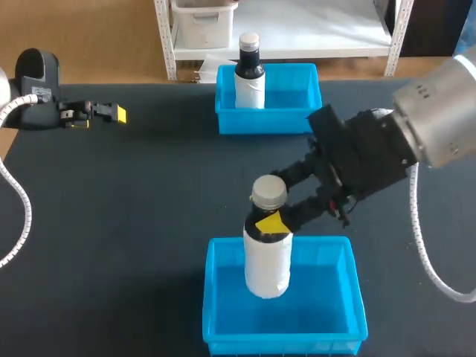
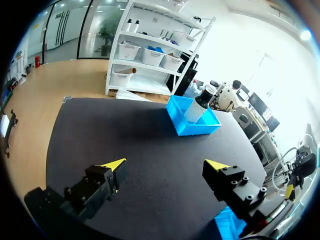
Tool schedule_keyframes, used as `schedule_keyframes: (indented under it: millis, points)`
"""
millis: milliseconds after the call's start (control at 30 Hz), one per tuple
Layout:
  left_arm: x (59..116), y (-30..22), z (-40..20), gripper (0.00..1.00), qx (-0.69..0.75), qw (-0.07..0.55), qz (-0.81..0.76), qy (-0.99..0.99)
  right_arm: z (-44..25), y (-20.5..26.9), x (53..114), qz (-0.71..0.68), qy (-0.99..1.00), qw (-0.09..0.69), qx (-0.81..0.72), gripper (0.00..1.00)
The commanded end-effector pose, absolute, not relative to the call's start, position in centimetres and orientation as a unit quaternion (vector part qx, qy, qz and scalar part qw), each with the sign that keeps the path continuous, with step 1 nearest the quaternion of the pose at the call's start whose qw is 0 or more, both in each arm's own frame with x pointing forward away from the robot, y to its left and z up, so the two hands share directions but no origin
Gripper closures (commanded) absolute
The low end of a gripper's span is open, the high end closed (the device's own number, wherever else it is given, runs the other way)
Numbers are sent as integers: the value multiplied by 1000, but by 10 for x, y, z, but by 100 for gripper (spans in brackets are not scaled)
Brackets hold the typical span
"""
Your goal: Pick up the bottle, and place it in the far bin if it is heavy, or in the near bin if it is light.
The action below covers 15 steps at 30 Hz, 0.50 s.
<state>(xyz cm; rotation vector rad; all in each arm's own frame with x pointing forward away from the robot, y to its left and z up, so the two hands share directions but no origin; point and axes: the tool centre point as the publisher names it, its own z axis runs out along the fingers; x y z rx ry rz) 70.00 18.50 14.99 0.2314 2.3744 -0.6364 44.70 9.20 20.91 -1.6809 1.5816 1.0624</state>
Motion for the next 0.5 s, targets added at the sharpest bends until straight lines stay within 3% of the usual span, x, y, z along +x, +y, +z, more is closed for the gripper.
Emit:
schedule_keyframes:
  millis: [33, 500]
  points:
    - [700, 185, 150, 0, 88, 330, -243, 908, 200, 99, 451, 404, 590, 295, -634, 100]
    - [700, 185, 150, 0, 88, 330, -243, 908, 171, 112, 459, 403, 580, 288, -647, 100]
